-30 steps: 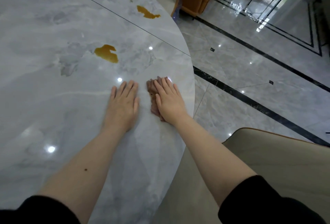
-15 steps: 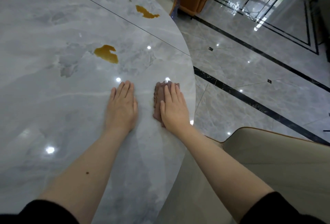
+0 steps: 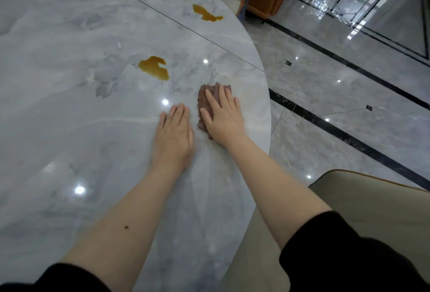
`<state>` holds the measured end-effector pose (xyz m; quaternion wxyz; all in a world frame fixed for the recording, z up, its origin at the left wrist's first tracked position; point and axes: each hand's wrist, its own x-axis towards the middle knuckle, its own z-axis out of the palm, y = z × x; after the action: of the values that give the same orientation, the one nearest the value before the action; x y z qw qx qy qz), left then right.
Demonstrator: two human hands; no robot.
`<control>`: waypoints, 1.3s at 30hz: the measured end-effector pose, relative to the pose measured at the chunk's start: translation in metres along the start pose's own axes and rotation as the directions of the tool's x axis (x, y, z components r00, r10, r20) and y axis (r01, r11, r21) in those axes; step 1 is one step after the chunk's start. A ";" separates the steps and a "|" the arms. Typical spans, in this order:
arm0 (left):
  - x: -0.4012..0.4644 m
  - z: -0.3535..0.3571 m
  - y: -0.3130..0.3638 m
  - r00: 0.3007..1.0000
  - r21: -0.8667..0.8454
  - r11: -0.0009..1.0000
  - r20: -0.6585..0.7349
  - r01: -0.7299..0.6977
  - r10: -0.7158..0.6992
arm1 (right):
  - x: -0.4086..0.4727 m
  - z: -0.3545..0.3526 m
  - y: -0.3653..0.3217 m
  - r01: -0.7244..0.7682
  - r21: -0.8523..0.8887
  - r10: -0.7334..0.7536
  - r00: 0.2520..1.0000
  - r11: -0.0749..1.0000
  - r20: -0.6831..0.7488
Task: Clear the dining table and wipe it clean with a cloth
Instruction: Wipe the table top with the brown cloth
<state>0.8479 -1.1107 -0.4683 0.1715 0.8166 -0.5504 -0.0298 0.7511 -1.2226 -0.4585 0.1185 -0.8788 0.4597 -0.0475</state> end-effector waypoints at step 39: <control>-0.025 -0.004 -0.012 0.988 -0.206 0.974 -0.100 0.093 -0.116 | -0.041 0.001 -0.015 0.306 0.107 -0.315 0.945 0.946 0.089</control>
<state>0.8499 -1.0831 -0.4715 0.2816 0.8233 -0.4904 -0.0488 0.7399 -1.1807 -0.4544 0.1737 -0.9352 0.3060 -0.0403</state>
